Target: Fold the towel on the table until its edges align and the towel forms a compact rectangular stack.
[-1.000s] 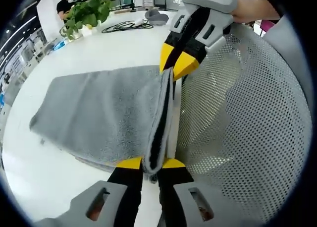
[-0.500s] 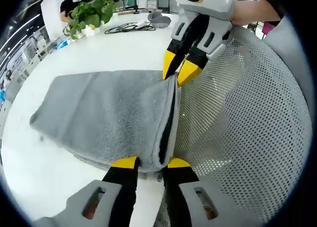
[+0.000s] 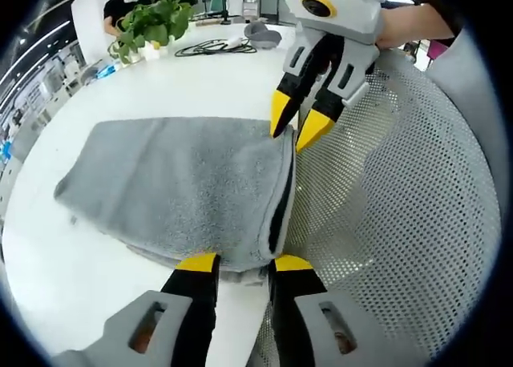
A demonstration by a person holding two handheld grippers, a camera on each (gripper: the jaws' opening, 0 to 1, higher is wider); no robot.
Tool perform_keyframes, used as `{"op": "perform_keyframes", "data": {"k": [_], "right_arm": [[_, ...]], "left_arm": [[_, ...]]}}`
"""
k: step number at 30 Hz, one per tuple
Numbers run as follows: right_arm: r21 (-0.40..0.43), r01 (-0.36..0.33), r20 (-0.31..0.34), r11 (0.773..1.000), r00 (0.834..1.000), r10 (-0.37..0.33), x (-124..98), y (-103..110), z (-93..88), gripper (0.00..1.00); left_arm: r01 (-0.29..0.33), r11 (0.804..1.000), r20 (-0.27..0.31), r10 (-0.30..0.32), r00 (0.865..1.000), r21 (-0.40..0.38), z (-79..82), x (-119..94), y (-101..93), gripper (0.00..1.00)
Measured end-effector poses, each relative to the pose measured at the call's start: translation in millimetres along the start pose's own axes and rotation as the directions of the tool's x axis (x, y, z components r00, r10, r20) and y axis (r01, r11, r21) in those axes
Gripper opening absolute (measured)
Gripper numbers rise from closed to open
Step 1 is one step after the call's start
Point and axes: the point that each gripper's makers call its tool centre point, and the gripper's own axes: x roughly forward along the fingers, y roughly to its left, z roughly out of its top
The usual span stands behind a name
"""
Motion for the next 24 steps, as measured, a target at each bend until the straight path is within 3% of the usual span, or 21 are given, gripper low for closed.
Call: {"op": "perform_keyframes", "data": {"k": [24], "right_arm": [[-0.011, -0.033, 0.020, 0.999, 0.999, 0.033, 2, 8, 12.6, 0.19]], "left_arm": [[-0.034, 0.999, -0.043, 0.032, 0.999, -0.030, -27.0, -5, 14.1, 0.28]]}}
